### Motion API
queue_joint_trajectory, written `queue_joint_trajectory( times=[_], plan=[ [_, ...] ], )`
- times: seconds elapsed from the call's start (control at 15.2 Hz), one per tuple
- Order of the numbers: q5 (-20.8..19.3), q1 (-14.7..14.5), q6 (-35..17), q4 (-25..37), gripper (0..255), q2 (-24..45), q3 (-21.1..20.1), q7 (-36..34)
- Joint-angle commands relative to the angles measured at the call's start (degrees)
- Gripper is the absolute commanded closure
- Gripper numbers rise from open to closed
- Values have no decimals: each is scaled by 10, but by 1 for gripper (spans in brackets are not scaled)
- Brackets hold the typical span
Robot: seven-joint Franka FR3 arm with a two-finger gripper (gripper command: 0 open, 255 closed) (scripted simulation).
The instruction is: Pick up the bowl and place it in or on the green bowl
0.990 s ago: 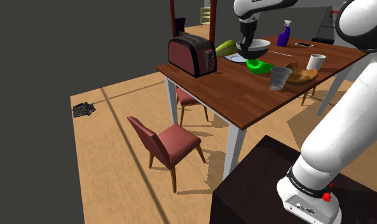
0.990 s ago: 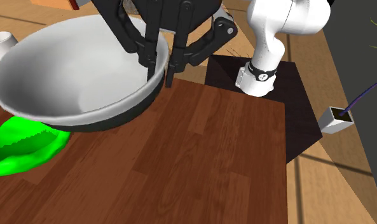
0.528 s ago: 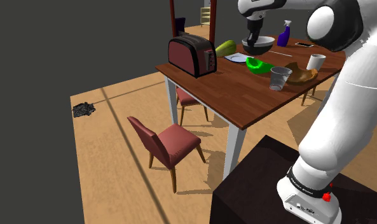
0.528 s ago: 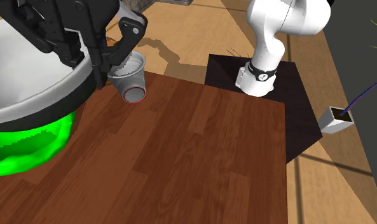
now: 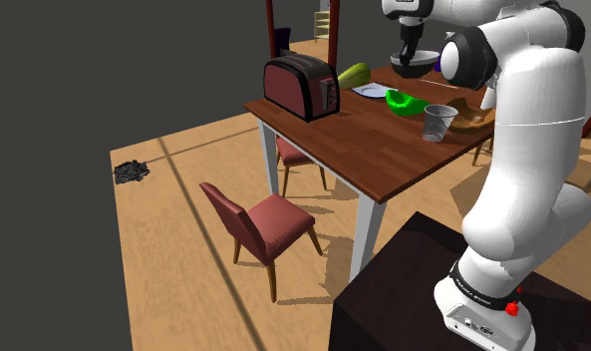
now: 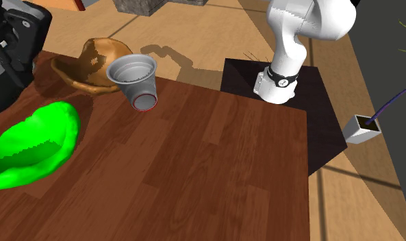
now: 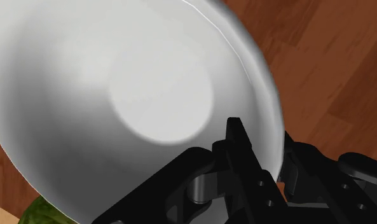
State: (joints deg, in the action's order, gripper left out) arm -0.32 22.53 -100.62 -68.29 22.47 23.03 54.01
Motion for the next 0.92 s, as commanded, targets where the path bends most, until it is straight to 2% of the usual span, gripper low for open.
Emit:
queue_joint_trajectory(
  times=[0.0, 0.86],
  plan=[
    [15, 18, 11, 45, 255, 33, 0, 15],
    [3, 1, -103, -94, 255, 8, -1, 1]
  ],
)
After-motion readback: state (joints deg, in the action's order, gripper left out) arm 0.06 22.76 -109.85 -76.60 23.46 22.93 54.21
